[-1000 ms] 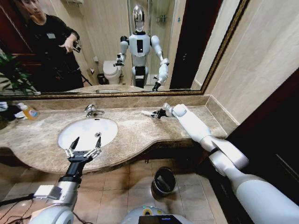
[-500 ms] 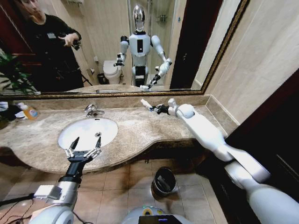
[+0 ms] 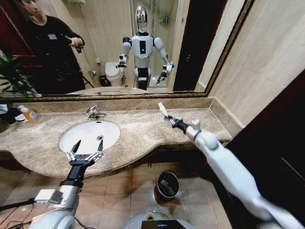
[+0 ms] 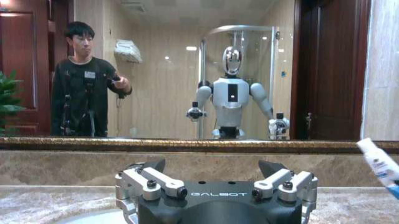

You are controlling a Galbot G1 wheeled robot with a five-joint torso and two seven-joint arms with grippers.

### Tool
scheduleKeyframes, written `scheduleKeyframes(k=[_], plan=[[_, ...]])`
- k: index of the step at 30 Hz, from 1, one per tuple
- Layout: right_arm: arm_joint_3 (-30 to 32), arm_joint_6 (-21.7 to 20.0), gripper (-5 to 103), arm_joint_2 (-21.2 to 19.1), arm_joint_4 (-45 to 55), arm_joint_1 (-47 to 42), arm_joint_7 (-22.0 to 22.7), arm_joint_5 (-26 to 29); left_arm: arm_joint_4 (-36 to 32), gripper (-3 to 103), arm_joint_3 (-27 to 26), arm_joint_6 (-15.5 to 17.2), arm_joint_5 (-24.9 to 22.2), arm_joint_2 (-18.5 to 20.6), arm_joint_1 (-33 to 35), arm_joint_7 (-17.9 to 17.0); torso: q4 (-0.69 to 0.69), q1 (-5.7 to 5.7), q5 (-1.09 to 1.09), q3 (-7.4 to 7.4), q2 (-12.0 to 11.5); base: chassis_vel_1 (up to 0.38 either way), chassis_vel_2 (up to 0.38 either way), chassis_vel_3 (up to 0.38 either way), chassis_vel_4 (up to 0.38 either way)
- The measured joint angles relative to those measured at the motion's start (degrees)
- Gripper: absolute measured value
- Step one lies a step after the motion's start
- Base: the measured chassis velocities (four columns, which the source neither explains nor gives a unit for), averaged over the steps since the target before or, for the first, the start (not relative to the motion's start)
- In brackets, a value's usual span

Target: Pick up the trash from the sink and place it in the trash bin.

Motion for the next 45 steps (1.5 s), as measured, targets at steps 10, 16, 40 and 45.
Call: scheduleKeyframes(k=[10, 16, 40, 45], plan=[[13.2, 10.5, 10, 11.3, 5.1, -22.1, -3.4, -9.6, 0.0, 100, 0.0, 0.0, 0.0, 0.0, 0.0, 0.0, -0.01, 0.00, 0.00, 0.01, 0.0, 0.000, 0.000, 0.000, 0.000], [17.3, 18.7, 10, 18.4, 1.1, -29.0, -6.0, -10.2, 0.0, 100, 0.0, 0.0, 0.0, 0.0, 0.0, 0.0, 0.01, 0.01, 0.01, 0.01, 0.0, 0.000, 0.000, 0.000, 0.000], [10.0, 31.7, 10, 23.0, -32.1, -30.2, 3.4, -16.9, 0.0, 100, 0.0, 0.0, 0.0, 0.0, 0.0, 0.0, 0.01, 0.02, 0.01, 0.02, 0.0, 0.000, 0.000, 0.000, 0.000], [9.2, 32.0, 10, 24.6, -41.4, -25.9, 7.1, -20.5, 0.0, 100, 0.0, 0.0, 0.0, 0.0, 0.0, 0.0, 0.01, 0.01, 0.01, 0.02, 0.0, 0.000, 0.000, 0.000, 0.000]])
